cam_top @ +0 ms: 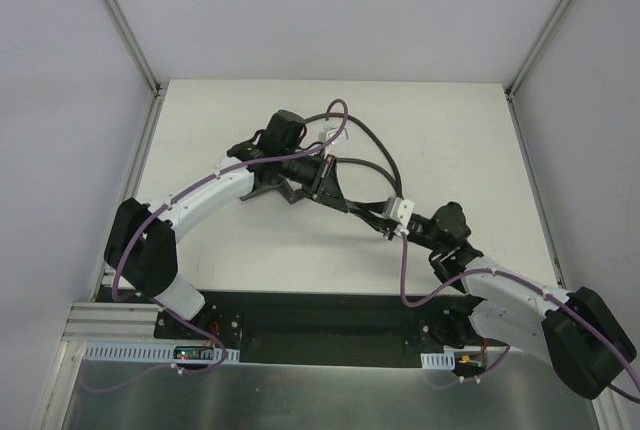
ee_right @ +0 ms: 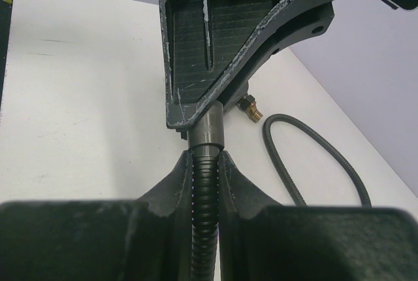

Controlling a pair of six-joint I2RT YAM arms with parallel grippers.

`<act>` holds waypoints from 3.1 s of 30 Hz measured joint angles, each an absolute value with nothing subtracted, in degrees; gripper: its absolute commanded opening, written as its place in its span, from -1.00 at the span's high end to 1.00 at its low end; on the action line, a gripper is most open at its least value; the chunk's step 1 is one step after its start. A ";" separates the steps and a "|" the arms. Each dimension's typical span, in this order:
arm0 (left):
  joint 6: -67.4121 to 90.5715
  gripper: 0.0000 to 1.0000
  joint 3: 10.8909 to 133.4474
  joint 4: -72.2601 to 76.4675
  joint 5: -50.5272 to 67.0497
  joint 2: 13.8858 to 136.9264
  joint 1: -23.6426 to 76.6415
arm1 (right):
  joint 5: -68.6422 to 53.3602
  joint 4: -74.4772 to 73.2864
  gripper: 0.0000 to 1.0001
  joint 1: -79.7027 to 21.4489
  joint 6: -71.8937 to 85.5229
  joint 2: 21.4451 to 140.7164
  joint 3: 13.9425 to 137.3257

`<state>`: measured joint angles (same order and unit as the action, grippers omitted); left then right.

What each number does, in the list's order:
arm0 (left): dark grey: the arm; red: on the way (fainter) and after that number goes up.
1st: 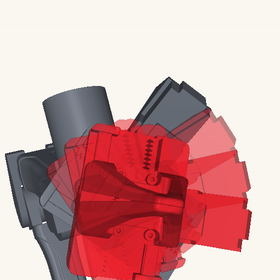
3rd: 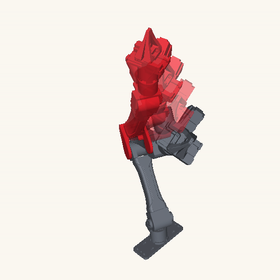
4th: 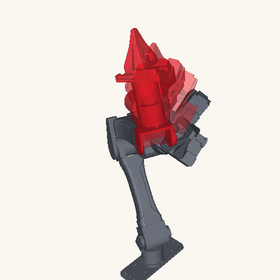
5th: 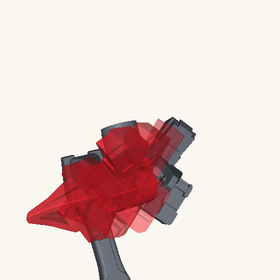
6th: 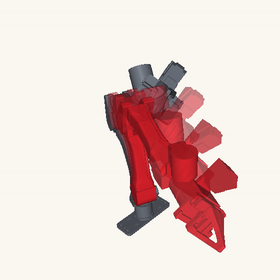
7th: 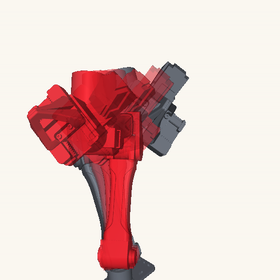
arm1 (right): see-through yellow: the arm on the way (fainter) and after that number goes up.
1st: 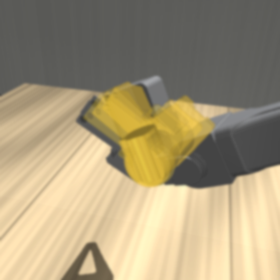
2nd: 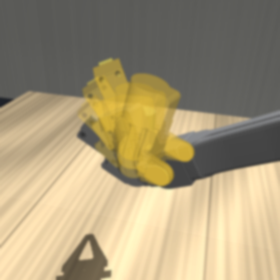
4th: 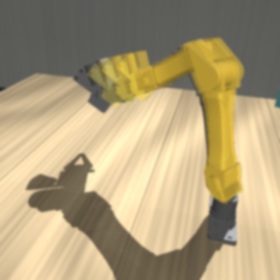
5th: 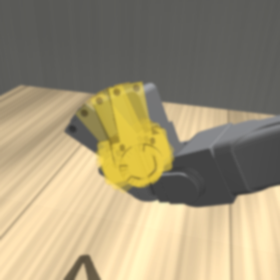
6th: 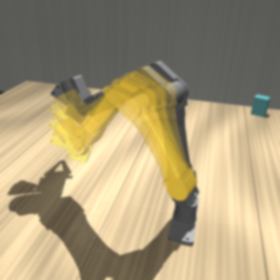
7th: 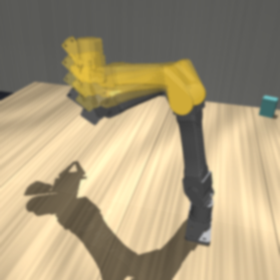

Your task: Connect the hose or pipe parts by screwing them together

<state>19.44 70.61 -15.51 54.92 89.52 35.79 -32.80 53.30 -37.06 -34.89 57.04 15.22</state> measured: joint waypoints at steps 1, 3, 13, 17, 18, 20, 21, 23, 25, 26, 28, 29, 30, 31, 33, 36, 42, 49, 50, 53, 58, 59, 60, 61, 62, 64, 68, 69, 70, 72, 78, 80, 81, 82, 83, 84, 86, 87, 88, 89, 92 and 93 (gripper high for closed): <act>19.70 1.00 70.50 -15.40 54.87 89.43 35.79 | -32.71 53.49 0.82 -37.06 -34.81 57.04 15.11; 20.10 1.00 70.35 -15.25 54.87 89.34 35.79 | -32.45 53.84 0.50 -37.06 -34.41 57.08 14.94; 20.64 1.00 69.36 -13.93 54.92 88.49 35.79 | -32.18 59.86 0.11 -37.06 -33.61 58.52 12.73; 20.78 1.00 69.14 -13.87 54.98 88.49 35.79 | -32.36 62.48 0.12 -37.08 -33.32 59.92 12.73; 20.88 1.00 69.06 -13.82 54.98 88.49 35.79 | -32.38 62.87 0.13 -37.08 -33.21 60.18 12.73; 21.08 1.00 68.82 -13.80 55.00 88.49 35.79 | -32.49 63.72 0.13 -37.17 -32.99 60.71 12.75; 21.15 1.00 68.73 -13.78 55.00 88.49 35.79 | -32.56 63.94 0.13 -37.26 -32.95 60.84 12.73; 21.37 1.00 68.60 -13.76 55.00 88.49 35.79 | -32.69 64.42 0.14 -37.52 -32.80 60.99 12.75; 21.54 1.00 68.55 -13.74 55.00 88.49 35.79 | -32.86 64.90 0.17 -37.78 -32.58 61.17 12.75; 21.63 1.00 68.53 -13.72 55.00 88.49 35.79 | -32.93 65.08 0.17 -37.93 -32.51 61.23 12.75; 21.74 1.00 68.53 -13.67 55.00 88.49 35.79 | -33.04 65.47 0.24 -38.15 -32.38 61.43 12.78; 21.80 1.00 68.53 -13.65 55.00 88.49 35.81 | -33.06 65.80 0.29 -38.28 -32.32 61.56 12.80; 21.87 1.00 68.53 -13.56 55.00 88.49 35.83 | -33.08 66.19 0.38 -38.41 -32.14 61.69 12.80; 21.96 1.00 68.53 -13.41 55.02 88.49 35.94 | -33.19 66.78 0.53 -38.50 -31.97 61.91 12.80; 22.15 1.00 68.49 -13.21 55.22 88.49 36.01 | -33.17 67.92 0.73 -38.61 -31.55 62.37 12.80; 22.79 0.57 68.34 -13.10 55.29 88.47 35.88 | -33.06 69.10 0.98 -38.54 -30.70 63.16 12.80; 23.75 -0.74 66.92 -11.99 52.56 87.26 35.68 | -33.21 70.15 0.98 -38.98 -28.45 63.13 12.75; 25.15 -0.89 64.58 -11.84 41.76 81.17 35.51 | -28.32 60.71 0.99 -39.18 -25.61 57.49 12.95; 25.39 -0.92 63.92 -11.86 38.96 79.70 35.51 | -27.07 58.83 0.98 -39.18 -25.04 56.16 12.95; 27.09 -0.98 60.97 -12.82 25.78 73.19 35.51 | -22.24 53.32 0.98 -39.18 -22.24 53.08 13.39; 32.93 -0.98 56.60 -17.19 -1.06 65.17 33.36 | -15.66 45.43 0.98 -39.18 -16.53 54.26 16.86; 34.06 -0.98 56.05 -18.06 -4.82 65.10 32.42 | -14.79 44.38 0.98 -39.20 -15.42 54.68 17.30; 35.09 -0.98 55.70 -19.07 -8.38 65.54 31.64 | -13.82 43.09 0.98 -39.20 -14.28 54.89 17.74; 36.07 -0.98 55.44 -20.08 -11.81 66.28 31.09 | -13.04 41.87 0.98 -39.20 -13.30 54.92 18.06; 36.97 -0.98 55.35 -20.99 -14.70 67.16 30.83 | -12.25 40.80 0.98 -39.20 -12.38 54.89 18.39; 38.68 -0.98 55.35 -22.72 -19.29 69.19 30.70 | -10.68 39.22 0.98 -39.20 -10.87 54.63 18.70; 42.39 -0.99 55.31 -24.23 -26.13 72.34 30.70 | -9.08 38.15 0.98 -39.20 -8.97 53.60 18.70; 43.18 -0.98 55.31 -24.53 -27.24 72.84 30.70 | -8.86 37.85 0.99 -39.20 -8.73 53.36 18.70; 44.42 -0.98 55.31 -24.97 -28.34 73.47 30.70 | -8.51 37.21 0.98 -39.20 -8.54 53.04 18.72; 46.39 -0.98 55.31 -26.09 -29.47 74.65 30.70 | -7.49 35.55 0.98 -39.20 -8.47 52.25 18.74; 45.74 -0.97 59.66 -29.95 -32.25 78.00 36.60 | -4.58 25.82 0.98 -39.20 -8.49 49.39 22.22; 44.95 -0.97 63.24 -30.11 -32.14 78.65 38.87 | -4.45 22.04 0.98 -39.18 -8.40 48.23 24.69; 44.34 -0.97 64.64 -30.17 -32.01 78.67 39.51 | -4.43 19.64 0.98 -39.09 -8.36 47.44 26.15; 43.75 -0.97 66.48 -30.35 -31.92 78.70 40.07 | -4.47 17.74 0.98 -38.98 -8.34 46.63 27.49; 43.00 -0.98 68.31 -30.39 -31.77 78.89 40.21 | -4.49 16.40 0.98 -38.89 -8.32 46.00 28.47; 42.26 -0.98 70.08 -30.35 -31.73 79.26 40.18 | -4.71 14.63 0.98 -38.79 -8.32 45.23 29.69; 40.60 -0.98 73.49 -30.20 -31.62 80.97 40.07 | -4.95 11.68 0.98 -38.61 -8.34 44.31 32.03; 39.83 -0.98 74.63 -30.09 -31.62 81.91 40.05 | -5.08 10.33 0.98 -38.54 -8.34 44.16 33.17; 38.94 -0.98 75.99 -30.04 -31.62 83.42 40.05 | -5.19 9.34 0.98 -38.52 -8.34 44.14 33.98; 38.04 -0.98 77.17 -29.85 -31.62 85.17 40.07 | -5.26 8.47 0.98 -38.52 -8.36 44.14 34.72; 36.25 -0.98 79.35 -29.30 -30.35 91.09 40.07 | -5.30 6.66 0.99 -38.50 -8.34 43.88 35.35; 35.97 -0.98 79.61 -29.21 -29.95 92.62 40.07 | -5.23 5.96 0.98 -38.50 -8.32 43.72 35.35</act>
